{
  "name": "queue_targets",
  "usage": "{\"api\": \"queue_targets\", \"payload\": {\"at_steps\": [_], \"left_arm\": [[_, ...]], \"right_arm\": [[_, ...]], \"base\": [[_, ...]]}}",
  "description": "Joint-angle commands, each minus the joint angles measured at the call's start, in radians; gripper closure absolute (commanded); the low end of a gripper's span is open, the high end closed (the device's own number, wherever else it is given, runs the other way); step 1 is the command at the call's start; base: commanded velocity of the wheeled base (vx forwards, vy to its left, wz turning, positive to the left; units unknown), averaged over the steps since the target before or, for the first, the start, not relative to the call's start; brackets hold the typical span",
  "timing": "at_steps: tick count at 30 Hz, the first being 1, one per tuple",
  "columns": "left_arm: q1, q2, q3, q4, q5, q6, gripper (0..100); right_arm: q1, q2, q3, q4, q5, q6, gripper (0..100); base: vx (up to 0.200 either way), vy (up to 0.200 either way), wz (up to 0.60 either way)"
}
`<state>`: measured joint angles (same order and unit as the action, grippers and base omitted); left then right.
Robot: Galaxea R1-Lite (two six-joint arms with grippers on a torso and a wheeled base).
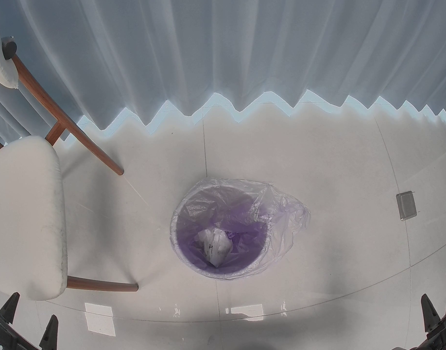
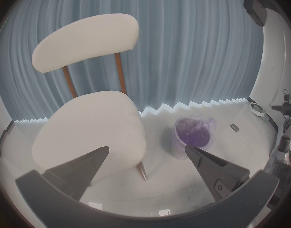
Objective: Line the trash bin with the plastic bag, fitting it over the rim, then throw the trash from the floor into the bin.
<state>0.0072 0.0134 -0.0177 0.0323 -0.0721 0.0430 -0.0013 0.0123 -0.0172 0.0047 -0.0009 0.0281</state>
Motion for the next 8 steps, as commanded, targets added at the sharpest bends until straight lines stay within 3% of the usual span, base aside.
{"api": "queue_targets", "payload": {"at_steps": [1, 8], "left_arm": [[-0.003, -0.003, 0.018, 0.012, -0.018, 0.011, 0], [-0.003, -0.003, 0.018, 0.012, -0.017, 0.011, 0]], "right_arm": [[0.000, -0.012, 0.016, -0.002, -0.007, 0.001, 0], [0.000, -0.012, 0.016, 0.000, -0.004, -0.020, 0]], "base": [[0.000, 0.000, 0.00], [0.000, 0.000, 0.00]]}}
